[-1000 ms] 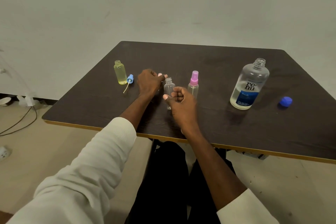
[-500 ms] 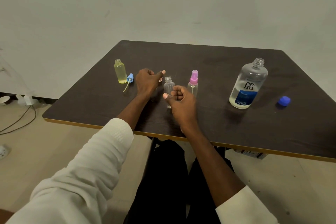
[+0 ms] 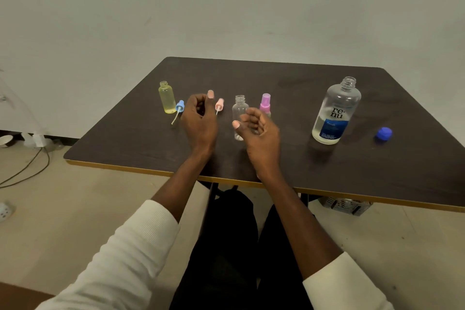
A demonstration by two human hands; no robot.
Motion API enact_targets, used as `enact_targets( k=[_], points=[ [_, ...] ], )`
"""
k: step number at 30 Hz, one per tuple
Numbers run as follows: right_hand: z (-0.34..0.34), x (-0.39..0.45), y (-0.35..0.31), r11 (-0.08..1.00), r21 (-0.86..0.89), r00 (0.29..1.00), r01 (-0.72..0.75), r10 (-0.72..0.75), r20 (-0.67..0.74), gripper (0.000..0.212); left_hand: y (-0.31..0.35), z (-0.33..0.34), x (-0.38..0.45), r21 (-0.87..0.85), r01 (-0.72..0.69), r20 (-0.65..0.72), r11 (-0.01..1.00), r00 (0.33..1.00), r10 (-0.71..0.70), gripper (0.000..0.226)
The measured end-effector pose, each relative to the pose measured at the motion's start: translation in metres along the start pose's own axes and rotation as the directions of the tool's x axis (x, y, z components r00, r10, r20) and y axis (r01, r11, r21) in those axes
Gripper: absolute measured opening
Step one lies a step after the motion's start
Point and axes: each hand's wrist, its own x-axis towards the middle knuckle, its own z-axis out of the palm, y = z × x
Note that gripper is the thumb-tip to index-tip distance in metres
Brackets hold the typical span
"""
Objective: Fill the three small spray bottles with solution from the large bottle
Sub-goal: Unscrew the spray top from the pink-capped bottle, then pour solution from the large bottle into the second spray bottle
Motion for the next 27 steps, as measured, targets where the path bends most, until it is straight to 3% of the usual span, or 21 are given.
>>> enact_targets(
  k=[4, 7, 12, 15, 19, 23, 25, 27],
  points=[
    [-0.033, -0.007, -0.004, 0.997, -0.030, 0.996, 0.077, -0.078, -0.042, 0.042, 0.017, 0.002, -0.036, -0.093, -0.097, 0.127, 0.991, 0.986, 0.109, 0.018],
    [-0.063, -0.007, -0.003, 0.997, -0.016, 0.994, 0.071, -0.072, -0.085, 0.049, 0.022, 0.015, -0.058, -0.145, -0.150, 0.301, 0.978, 0.935, 0.188, 0.022],
    [-0.107, -0.003, -0.003, 0.999, -0.034, 0.996, 0.002, -0.005, -0.085, 0.043, 0.024, 0.050, -0.083, -0.068, -0.021, 0.545, 0.997, 0.836, 0.055, 0.048],
    [-0.126, -0.003, -0.004, 0.999, -0.035, 0.997, -0.005, 0.002, -0.076, 0.028, 0.028, 0.067, -0.089, -0.071, 0.038, 0.644, 0.997, 0.765, 0.017, 0.047],
    [-0.148, -0.001, -0.002, 0.985, -0.170, 1.000, 0.011, -0.011, 0.000, 0.028, 0.032, 0.081, -0.098, -0.087, 0.079, 0.654, 0.993, 0.757, -0.003, 0.032],
    [-0.167, 0.011, -0.002, 0.956, -0.284, 0.936, 0.075, -0.165, -0.311, 0.028, 0.028, 0.088, -0.098, -0.053, 0.115, 0.626, 0.992, 0.777, -0.056, 0.041],
    [-0.173, 0.022, -0.006, 0.955, -0.294, 0.905, 0.046, -0.165, -0.392, 0.044, 0.028, 0.090, -0.098, -0.033, 0.115, 0.625, 0.993, 0.778, -0.069, 0.036],
    [-0.179, 0.037, -0.005, 0.948, -0.316, 0.926, -0.029, -0.094, -0.365, 0.067, 0.028, 0.092, -0.098, -0.020, 0.111, 0.621, 0.994, 0.780, -0.074, 0.032]
  ],
)
